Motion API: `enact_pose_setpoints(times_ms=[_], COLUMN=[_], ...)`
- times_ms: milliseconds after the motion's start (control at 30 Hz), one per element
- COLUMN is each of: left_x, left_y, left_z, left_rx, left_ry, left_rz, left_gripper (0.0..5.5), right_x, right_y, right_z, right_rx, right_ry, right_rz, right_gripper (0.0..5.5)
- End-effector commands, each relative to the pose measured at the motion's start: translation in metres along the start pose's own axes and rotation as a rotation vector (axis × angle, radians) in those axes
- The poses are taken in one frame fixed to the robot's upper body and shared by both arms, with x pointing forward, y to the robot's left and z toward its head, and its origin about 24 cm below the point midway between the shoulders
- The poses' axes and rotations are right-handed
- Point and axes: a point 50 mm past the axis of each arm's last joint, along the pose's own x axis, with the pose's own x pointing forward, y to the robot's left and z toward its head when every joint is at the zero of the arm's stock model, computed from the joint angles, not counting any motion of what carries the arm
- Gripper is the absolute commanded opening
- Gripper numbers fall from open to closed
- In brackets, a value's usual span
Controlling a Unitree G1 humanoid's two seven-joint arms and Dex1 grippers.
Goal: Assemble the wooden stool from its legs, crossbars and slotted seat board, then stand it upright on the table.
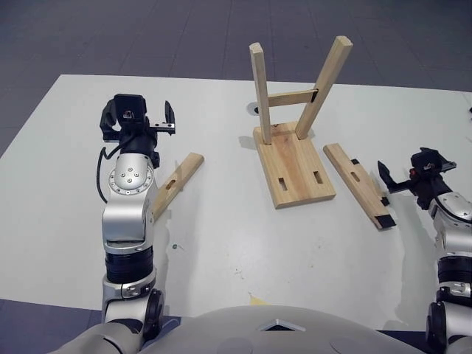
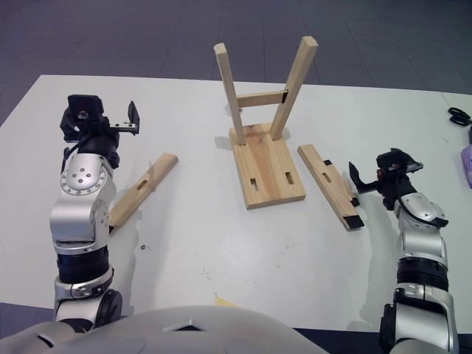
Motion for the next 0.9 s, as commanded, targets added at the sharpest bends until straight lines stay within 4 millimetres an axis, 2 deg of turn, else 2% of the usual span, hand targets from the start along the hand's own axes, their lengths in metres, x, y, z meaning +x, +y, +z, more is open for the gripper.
enact_pose_setpoints(times_ms=[33, 233, 333, 533, 767, 900], left_x=[0.001, 0.002, 0.002, 0.003, 0.005, 0.005], left_y=[0.004, -0.003, 0.002, 0.009, 0.008, 0.004], left_z=[-0.003, -0.004, -0.006, -0.008, -0.007, -0.007], left_rx=[-0.003, 0.002, -0.021, 0.013, 0.023, 0.022], left_ry=[0.009, 0.007, 0.026, 0.038, 0.034, 0.033], left_rz=[0.040, 0.005, 0.018, 0.030, 0.029, 0.014], left_gripper=[5.40, 5.40, 5.40, 5.40, 5.40, 5.40], right_x=[0.002, 0.001, 0.000, 0.000, -0.001, 0.001], right_y=[0.008, 0.023, 0.030, 0.038, 0.066, 0.066], right_z=[0.005, 0.004, 0.003, 0.002, 0.024, 0.037], right_rx=[0.050, 0.100, 0.020, 0.013, 0.120, 0.226], right_ry=[-0.056, -0.076, -0.059, -0.032, -0.087, -0.136], right_rz=[0.080, 0.185, 0.226, 0.230, 0.343, 0.336], right_gripper=[5.39, 5.39, 5.39, 5.39, 5.39, 5.39])
